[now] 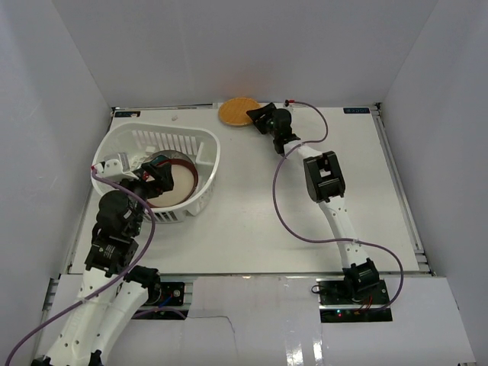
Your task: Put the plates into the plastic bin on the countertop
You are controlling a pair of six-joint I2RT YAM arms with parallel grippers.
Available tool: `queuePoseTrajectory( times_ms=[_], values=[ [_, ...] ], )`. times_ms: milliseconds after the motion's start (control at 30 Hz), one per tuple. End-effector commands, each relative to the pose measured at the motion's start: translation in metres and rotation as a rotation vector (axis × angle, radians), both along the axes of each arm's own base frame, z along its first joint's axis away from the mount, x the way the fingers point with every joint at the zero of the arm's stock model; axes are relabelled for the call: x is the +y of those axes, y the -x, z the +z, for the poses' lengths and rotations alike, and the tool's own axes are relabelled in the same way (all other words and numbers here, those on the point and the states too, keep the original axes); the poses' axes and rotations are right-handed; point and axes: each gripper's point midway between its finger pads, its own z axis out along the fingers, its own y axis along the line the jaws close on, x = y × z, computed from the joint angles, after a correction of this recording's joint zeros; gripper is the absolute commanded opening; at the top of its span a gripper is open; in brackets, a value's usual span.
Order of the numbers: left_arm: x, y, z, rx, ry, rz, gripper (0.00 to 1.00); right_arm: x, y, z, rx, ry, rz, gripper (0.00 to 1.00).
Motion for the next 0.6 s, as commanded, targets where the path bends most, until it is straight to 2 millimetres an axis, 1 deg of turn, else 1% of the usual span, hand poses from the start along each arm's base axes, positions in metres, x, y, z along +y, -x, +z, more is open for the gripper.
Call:
queuePoseTrajectory(
  times_ms=[0, 33, 67, 100, 133, 167, 200, 267, 300, 367, 400, 433, 467, 500, 533, 567],
  values=[
    [0.003, -0.002, 0.004, -0.016, -0.007, 0.009, 0.98, -0.004, -0.008, -0.035, 0.092, -0.033, -0.095, 0.53],
    [0.003, -0.002, 0.004, -0.016, -0.007, 0.008, 0.98, -0.009, -0.012, -0.032, 0.081, -0.041, -0.117, 0.40],
    [0.005, -0.003, 0.003, -0.013, -0.007, 0.014, 0.98, -0.010, -0.011, -0.034, 0.080, -0.040, -0.118, 0.23],
    [0.005, -0.004, 0.004, -0.015, -0.007, 0.014, 0.98, -0.012, -0.011, -0.023, 0.066, -0.050, -0.114, 0.18],
    [0.005, -0.004, 0.004, -0.016, -0.005, 0.009, 0.98, -0.016, -0.009, -0.019, 0.057, -0.052, -0.113, 0.13],
    [0.006, -0.005, 0.003, -0.013, -0.004, 0.011, 0.98, -0.018, -0.008, 0.002, -0.004, -0.073, -0.110, 0.08],
    [0.005, -0.006, 0.004, -0.013, -0.003, 0.009, 0.98, -0.025, 0.004, 0.012, -0.008, -0.066, -0.110, 0.08],
    [0.005, -0.006, 0.004, -0.015, 0.000, 0.001, 0.98, -0.036, 0.014, 0.038, -0.072, -0.055, -0.103, 0.08],
    [0.004, -0.005, 0.006, -0.019, 0.003, -0.005, 0.98, -0.042, 0.032, 0.068, -0.134, -0.070, -0.083, 0.08],
    [0.002, -0.003, 0.008, -0.030, 0.002, -0.023, 0.98, -0.056, 0.050, 0.100, -0.219, -0.060, -0.087, 0.08],
    [0.000, -0.002, 0.009, -0.037, 0.002, -0.035, 0.98, -0.058, 0.070, 0.160, -0.349, -0.089, -0.046, 0.08],
    [-0.002, -0.001, 0.010, -0.046, -0.006, -0.049, 0.98, -0.067, 0.087, 0.143, -0.331, -0.037, -0.039, 0.08],
    [-0.008, 0.001, 0.012, -0.056, -0.013, -0.088, 0.98, -0.072, 0.105, 0.189, -0.412, -0.040, -0.028, 0.08],
    [-0.011, 0.003, 0.015, -0.066, -0.018, -0.108, 0.98, -0.072, 0.121, 0.199, -0.441, -0.023, 0.003, 0.08],
    [-0.012, 0.006, 0.017, -0.078, -0.028, -0.121, 0.98, -0.074, 0.136, 0.188, -0.418, 0.011, 0.026, 0.08],
    [-0.016, 0.008, 0.019, -0.088, -0.032, -0.148, 0.98, -0.076, 0.154, 0.219, -0.485, 0.028, 0.051, 0.08]
  ],
)
